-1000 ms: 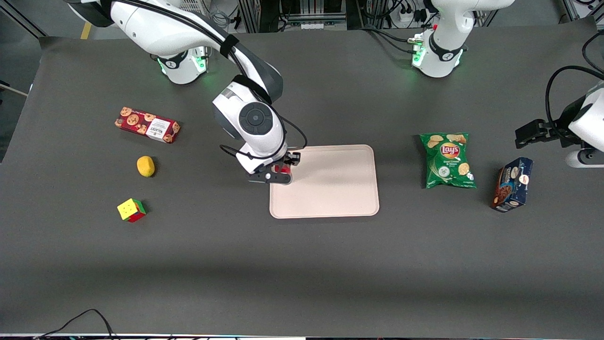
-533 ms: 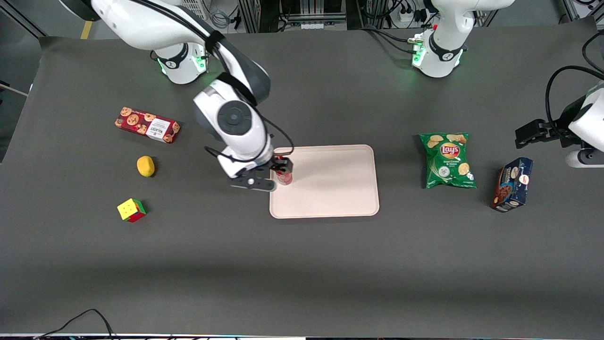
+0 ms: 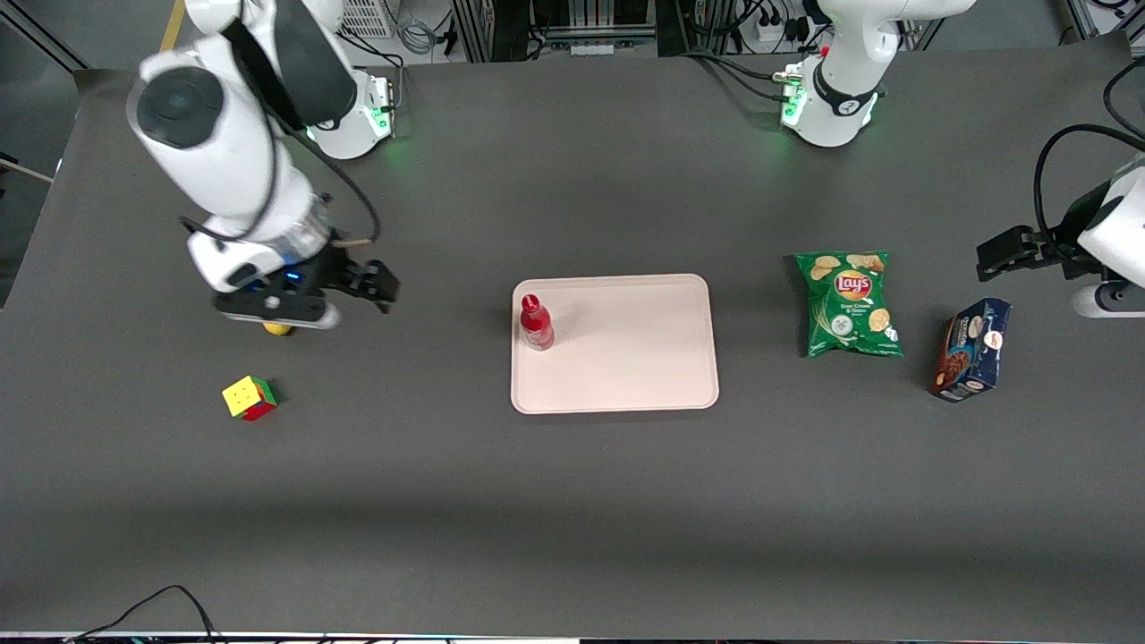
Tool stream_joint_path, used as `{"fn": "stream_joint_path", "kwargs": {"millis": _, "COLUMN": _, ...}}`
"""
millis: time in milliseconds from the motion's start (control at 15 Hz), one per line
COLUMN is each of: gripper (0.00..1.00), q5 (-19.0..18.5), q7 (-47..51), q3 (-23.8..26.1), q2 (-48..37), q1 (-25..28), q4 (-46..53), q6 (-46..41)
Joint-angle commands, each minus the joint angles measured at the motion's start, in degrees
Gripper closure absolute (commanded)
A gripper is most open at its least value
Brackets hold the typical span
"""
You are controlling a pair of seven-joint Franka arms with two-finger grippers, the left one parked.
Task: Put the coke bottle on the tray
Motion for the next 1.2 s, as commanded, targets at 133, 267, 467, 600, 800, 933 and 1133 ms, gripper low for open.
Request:
{"fn": "stream_joint_path", "kwargs": {"millis": 133, "gripper": 0.0, "q5": 7.2, "q7": -20.03, "q3": -6.97, "q2": -11.46, "q1": -6.79, "q4": -6.11, "q6": -3.15}}
{"fn": "stream_joint_path", "kwargs": {"millis": 267, "gripper": 0.0, "q5": 9.06, "q7": -27.13, "q3": -10.76, "q2": -13.31, "q1": -6.78, "q4": -6.03, "q6": -5.53}}
{"fn": "stream_joint_path", "kwargs": {"millis": 467, "gripper": 0.0, "q5": 9.06, "q7": -31.02, "q3": -14.2, "q2": -14.63, "q1": -6.78, "q4": -5.76, "q6": -8.34}}
{"fn": "stream_joint_path", "kwargs": {"millis": 600, "gripper": 0.0, "q5": 8.89, "q7": -34.01, "q3": -14.55, "q2": -14.55, "q1": -6.87, "q4": -5.67, "q6": -8.7}}
{"fn": "stream_joint_path", "kwargs": {"millis": 800, "gripper": 0.0, "q5": 8.88, "q7": -36.48, "q3": -15.96, "q2": -13.23, "q1": -6.7, "q4": -4.8, "q6": -8.79}}
{"fn": "stream_joint_path", "kwargs": {"millis": 933, "gripper": 0.0, "q5": 8.62, "q7": -36.4, "q3": -16.05, "q2": -12.44, "q1": -6.43, "q4": -3.83, "q6": -8.79}}
{"fn": "stream_joint_path", "kwargs": {"millis": 1133, "gripper": 0.0, "q5": 8.45, "q7": -36.48, "q3": -16.14, "q2": -12.43, "q1": -6.52, "q4": -3.39, "q6": -8.88}}
